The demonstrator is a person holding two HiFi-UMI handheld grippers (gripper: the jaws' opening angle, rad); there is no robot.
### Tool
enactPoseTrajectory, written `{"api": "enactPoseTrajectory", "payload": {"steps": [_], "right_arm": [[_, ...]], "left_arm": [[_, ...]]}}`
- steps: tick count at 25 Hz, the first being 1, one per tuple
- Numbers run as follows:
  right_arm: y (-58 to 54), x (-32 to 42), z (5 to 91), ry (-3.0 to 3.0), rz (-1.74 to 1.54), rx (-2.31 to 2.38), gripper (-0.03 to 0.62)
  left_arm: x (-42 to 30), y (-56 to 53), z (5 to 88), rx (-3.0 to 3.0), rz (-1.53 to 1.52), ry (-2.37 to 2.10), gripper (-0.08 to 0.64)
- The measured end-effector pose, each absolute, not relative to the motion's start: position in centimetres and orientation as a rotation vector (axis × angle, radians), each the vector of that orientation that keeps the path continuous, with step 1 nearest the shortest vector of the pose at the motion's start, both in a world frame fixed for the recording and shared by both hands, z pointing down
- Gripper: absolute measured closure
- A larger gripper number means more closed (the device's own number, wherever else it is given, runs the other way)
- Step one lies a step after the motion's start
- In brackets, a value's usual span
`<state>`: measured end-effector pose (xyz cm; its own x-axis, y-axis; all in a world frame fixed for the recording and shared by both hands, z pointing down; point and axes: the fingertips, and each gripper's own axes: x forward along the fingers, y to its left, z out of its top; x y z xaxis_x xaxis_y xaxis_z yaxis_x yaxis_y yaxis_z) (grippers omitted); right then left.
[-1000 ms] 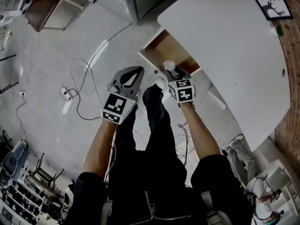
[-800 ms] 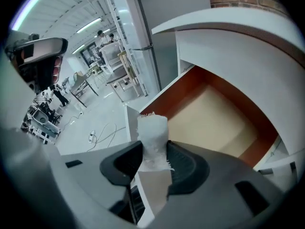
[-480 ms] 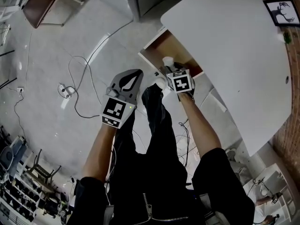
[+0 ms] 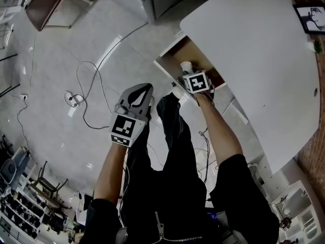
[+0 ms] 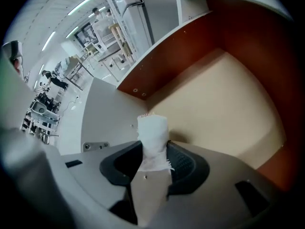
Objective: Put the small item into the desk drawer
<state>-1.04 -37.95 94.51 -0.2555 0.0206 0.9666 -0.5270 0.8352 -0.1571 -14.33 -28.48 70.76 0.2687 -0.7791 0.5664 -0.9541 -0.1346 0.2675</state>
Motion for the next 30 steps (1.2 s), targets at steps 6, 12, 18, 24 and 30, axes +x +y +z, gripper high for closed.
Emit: {"api": "enactPoseTrajectory", "payload": {"steps": [6, 12, 18, 24, 30], "right_arm": [[-38.0, -0.1, 96.4, -1.69, 0.53, 0.353, 0.431], [-38.1, 0.1, 98.1, -1.664, 0.548, 0.367, 0.431], [-39.3, -0.2, 98.6, -1.689, 0.537, 0.388, 0.416], [-39.0, -0.2, 97.0, -1.7, 0.565, 0.395, 0.36], [-38.7, -0.7, 93.6, -1.799, 0.539, 0.477, 0.419]], "left_arm": [[-14.8, -28.2, 71.1, 1.944, 0.399, -1.554, 0.538], [-15.1, -27.6, 71.9, 1.923, 0.414, -1.551, 0.538], [-14.9, -27.1, 72.3, 1.913, 0.417, -1.537, 0.538], [-15.7, -27.2, 71.4, 1.92, 0.407, -1.545, 0.538], [-15.8, -27.3, 70.0, 1.96, 0.414, -1.531, 0.538]]}}
